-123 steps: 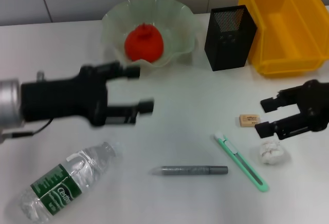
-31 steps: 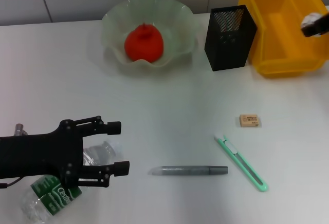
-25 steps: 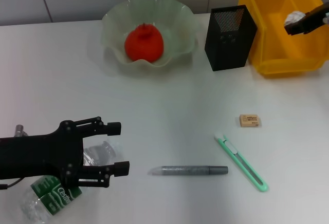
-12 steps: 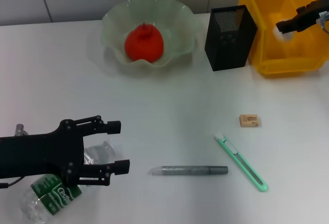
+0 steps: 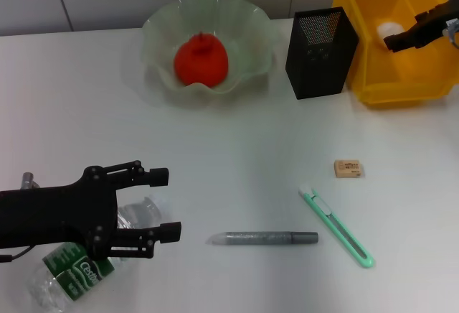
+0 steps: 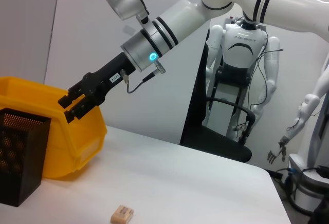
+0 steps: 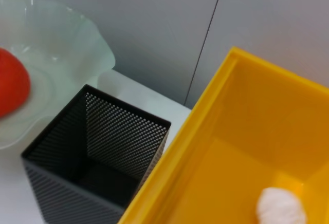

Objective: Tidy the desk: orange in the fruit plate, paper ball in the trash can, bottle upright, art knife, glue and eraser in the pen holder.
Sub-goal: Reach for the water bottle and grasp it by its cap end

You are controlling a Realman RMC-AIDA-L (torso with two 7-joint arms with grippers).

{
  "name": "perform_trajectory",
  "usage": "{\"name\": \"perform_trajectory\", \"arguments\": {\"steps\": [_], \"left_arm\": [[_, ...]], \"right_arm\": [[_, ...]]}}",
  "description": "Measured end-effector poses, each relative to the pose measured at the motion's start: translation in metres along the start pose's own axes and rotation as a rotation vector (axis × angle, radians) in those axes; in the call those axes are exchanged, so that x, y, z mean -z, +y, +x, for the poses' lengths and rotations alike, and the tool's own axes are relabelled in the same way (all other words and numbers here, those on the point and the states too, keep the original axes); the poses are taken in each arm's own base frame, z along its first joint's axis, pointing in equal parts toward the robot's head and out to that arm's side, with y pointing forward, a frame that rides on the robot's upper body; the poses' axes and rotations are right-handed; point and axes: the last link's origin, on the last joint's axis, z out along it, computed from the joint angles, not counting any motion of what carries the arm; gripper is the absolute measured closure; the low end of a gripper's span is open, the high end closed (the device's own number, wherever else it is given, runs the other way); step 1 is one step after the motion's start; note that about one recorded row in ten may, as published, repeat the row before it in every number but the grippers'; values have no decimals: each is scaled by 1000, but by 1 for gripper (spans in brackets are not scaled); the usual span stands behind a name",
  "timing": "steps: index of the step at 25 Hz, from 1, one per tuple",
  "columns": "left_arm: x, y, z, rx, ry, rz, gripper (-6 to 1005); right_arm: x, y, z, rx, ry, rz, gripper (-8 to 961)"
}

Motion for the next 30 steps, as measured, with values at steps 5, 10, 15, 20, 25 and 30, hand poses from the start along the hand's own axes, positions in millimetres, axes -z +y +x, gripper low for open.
{"name": "perform_trajectory", "arguments": {"steps": [5, 10, 15, 20, 25, 30], "left_arm": [[1, 0, 0, 7, -2, 1, 169], [3, 0, 0, 8, -4, 0, 170], [5, -2, 2, 13, -2, 7, 171], [8, -7, 9, 25, -15, 12, 172], [10, -10, 16, 30, -45, 20, 174], [6, -13, 18, 50, -131, 44, 175]], "right_arm": [[16, 5, -1, -24, 39, -64, 210], [53, 13, -5, -49, 114, -112, 210], [84, 32, 1, -32, 256, -204, 211], [95, 54, 16, -10, 308, -360, 211], [105, 62, 35, 6, 254, -500, 211], [111, 69, 63, 49, 165, -637, 211]]}}
